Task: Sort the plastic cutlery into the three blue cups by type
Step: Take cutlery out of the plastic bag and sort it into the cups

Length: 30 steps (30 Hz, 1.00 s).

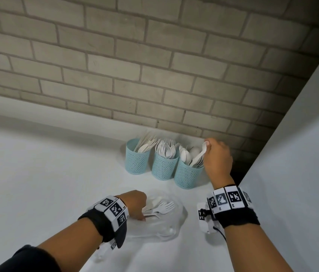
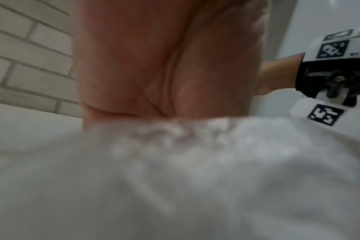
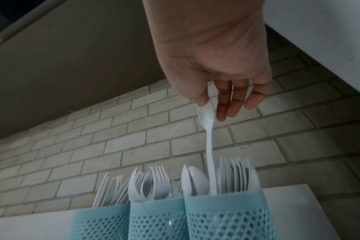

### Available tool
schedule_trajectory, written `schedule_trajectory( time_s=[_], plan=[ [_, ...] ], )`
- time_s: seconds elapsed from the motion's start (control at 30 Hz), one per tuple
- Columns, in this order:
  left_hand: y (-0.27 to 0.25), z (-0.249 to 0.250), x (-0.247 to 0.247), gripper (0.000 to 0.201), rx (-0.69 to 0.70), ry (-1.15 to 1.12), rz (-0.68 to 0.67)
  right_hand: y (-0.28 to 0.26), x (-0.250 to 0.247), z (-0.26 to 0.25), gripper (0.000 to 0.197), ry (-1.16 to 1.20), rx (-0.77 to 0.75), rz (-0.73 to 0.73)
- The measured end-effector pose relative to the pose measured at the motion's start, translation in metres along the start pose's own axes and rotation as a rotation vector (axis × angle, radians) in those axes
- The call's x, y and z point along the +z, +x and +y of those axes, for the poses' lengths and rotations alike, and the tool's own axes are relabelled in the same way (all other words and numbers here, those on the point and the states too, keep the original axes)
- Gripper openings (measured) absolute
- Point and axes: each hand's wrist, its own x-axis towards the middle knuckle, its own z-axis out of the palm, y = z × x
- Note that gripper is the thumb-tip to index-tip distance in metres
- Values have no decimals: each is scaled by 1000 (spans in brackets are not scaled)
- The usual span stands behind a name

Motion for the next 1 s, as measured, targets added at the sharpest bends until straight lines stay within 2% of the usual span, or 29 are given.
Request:
schedule_trajectory(
  time_s=[0.1,0.23,0.37,0.5,0.57,0.63,0.7,0.77,0.9,1.0],
  plan=[
    [1,-4,2,48,-11,-101,-3,-9,10,-2,32,-151,-4,-165],
    [4,-10,7,30,-20,-222,-13,-21,27,-1,35,-176,20,-294],
    [4,-11,12,34,-17,-287,-8,-29,29,-13,39,-126,3,-222],
    [5,-12,16,36,11,-337,30,-49,25,-31,36,-29,-85,-181],
    [5,-13,17,31,10,-349,54,-64,26,-36,34,23,-144,-286],
    [4,-13,19,24,7,-386,73,-78,30,-38,34,14,-187,-470],
    [2,-13,20,22,7,-392,86,-89,35,-36,34,-40,-197,-644],
    [1,-14,20,24,14,-427,103,-95,39,-33,34,-80,-171,-756],
    [-1,-16,16,38,6,-479,86,-103,40,-26,34,-54,-71,-775],
    [-4,-17,13,29,-2,-485,66,-112,39,-23,36,-1,-12,-769]
  ],
)
